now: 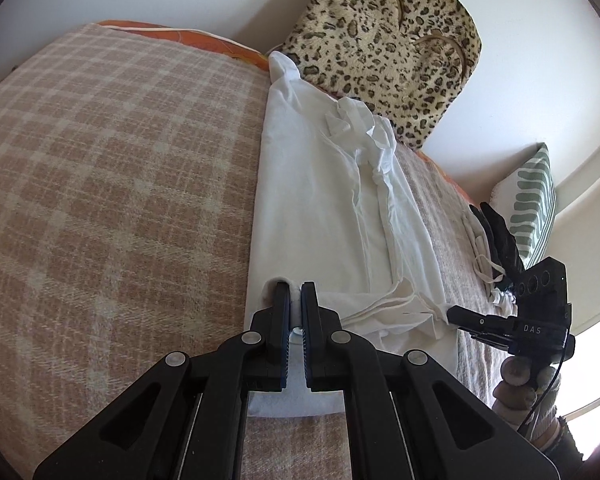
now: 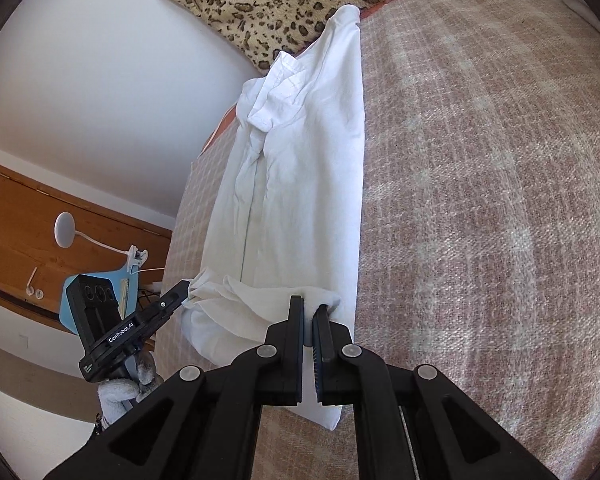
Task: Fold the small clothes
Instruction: 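Lift the hem end with both grippers and fold it toward the collar, then open both grippers and release the folded hem onto the shirt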
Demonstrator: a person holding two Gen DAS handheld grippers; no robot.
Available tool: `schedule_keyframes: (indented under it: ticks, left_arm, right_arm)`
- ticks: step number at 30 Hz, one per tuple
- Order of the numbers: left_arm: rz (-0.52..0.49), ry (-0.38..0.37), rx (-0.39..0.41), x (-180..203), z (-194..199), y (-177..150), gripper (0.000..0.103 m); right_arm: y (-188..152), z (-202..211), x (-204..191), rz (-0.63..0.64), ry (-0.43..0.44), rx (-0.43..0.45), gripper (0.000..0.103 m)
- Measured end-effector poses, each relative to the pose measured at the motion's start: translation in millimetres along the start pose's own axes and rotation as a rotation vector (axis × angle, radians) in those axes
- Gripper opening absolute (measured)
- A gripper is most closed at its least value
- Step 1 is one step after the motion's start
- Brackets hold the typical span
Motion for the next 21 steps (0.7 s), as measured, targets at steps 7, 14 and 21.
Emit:
schedule_keyframes:
  ticks: [7, 14, 21]
  left_arm:
    - [-0.030, -0.006, 0.120, 1, 39, 9, 0.026]
    - [-0.179, -0.082, 0.075, 32, 36, -18, 0.026]
    - [-0.208, -0.028, 0.008, 39, -4, -16, 0.026]
  right_arm:
    - [7, 28, -11, 0.051, -0.005, 0.066, 0.023]
    - [-15, 2, -53, 0.272, 0.004, -0.080, 0.023]
    - [-14, -39, -48, 0.328, -0.068, -0.146, 0.023]
Point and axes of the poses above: each gripper's, at about its wrist camera, not at the fingertips, and z roughly against the way its jaws point, x to its right, y to its top, the point moved 5 cm from there along -z, roughly the way its jaws point, and after that the axes turned 15 degrees about y, right-handed, at the moved point
